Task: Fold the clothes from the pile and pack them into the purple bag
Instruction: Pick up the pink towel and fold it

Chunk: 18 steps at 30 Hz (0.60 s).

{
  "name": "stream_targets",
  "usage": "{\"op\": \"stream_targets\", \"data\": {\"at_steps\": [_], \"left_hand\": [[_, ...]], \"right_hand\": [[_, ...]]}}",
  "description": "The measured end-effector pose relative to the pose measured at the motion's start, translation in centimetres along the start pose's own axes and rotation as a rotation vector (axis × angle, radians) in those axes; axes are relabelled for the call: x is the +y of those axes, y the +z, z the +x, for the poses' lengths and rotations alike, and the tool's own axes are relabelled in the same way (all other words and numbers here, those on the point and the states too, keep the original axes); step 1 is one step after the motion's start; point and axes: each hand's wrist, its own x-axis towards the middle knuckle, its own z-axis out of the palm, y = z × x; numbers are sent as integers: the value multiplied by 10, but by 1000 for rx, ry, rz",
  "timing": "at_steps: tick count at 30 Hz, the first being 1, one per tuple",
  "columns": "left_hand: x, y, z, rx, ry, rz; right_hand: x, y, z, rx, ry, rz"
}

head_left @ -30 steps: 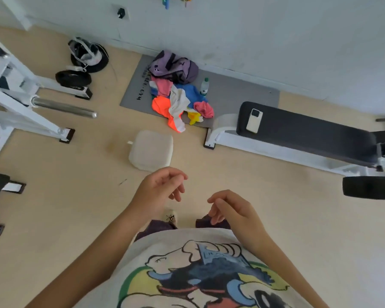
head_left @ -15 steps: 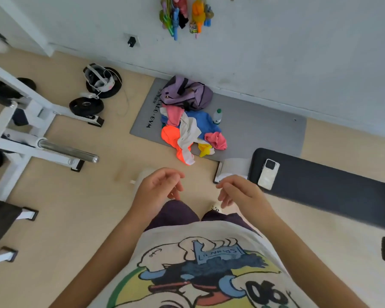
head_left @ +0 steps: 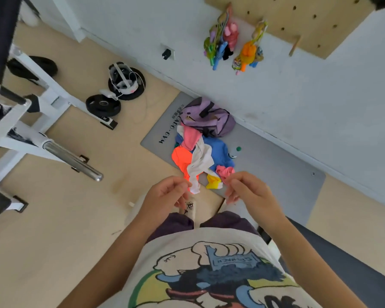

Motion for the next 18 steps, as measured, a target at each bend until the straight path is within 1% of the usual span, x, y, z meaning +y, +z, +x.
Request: {"op": "stream_targets", "data": {"at_steps": [2,6,9,12,15,18], "left_hand": [[12,2,28,-14,-25,12],[40,15,78,-88,-10,52],[64,26,116,-121,34,71],[84,40,150,-109,67,92],[92,52,190,-87,76,189],[92,59,229,-100,17,320]], "right_hand": [[1,-7,17,18,52,-17],[10,-29,41,63,127,15],[14,-46,67,81,146,39],[16,-64,105,91,139,71],[14,-80,148,102,134,159],[12,-95,177,156,143,188]]}}
